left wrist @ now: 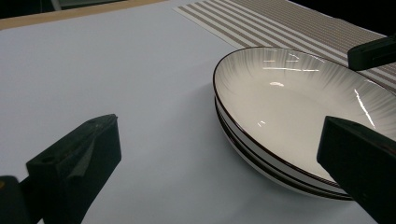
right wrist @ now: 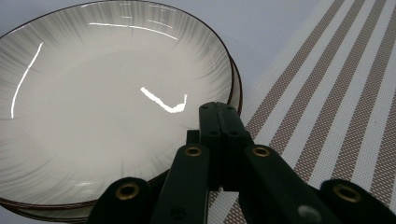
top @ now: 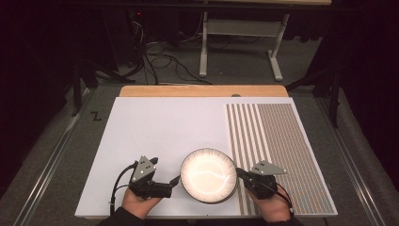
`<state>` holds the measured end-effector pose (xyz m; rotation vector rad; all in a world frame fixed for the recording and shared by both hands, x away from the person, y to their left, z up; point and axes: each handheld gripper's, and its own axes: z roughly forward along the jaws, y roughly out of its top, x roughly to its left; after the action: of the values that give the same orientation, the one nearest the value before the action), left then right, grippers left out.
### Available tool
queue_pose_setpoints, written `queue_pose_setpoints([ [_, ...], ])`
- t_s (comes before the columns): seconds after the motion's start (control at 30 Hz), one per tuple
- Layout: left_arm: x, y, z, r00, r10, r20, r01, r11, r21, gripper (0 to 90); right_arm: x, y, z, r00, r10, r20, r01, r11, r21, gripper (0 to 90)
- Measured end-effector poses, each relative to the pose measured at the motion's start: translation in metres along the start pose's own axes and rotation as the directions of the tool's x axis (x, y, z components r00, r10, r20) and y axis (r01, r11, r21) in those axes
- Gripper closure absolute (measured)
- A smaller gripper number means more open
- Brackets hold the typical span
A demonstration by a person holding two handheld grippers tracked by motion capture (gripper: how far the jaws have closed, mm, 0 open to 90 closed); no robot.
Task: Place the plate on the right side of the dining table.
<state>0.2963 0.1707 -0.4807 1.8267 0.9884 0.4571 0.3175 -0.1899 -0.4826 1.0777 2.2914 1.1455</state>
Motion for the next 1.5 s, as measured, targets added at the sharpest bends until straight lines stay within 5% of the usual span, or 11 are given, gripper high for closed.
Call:
queue_pose_setpoints([
  [0.63, -0.001, -0.001, 0.002, 0.9993, -0.021, 0.033, 0.020, 0.9997, 0.014, 1.2, 0.015, 0.001, 0.008, 0.9984, -0.046, -0.032, 0.047, 0.9988, 0.015, 90.0],
  [1.5, -0.005, -0.001, 0.007, 0.9977, -0.029, 0.061, 0.026, 0.9987, 0.043, 1.0, 0.018, 0.002, 0.007, 0.9988, -0.046, -0.020, 0.046, 0.9987, 0.021, 90.0],
])
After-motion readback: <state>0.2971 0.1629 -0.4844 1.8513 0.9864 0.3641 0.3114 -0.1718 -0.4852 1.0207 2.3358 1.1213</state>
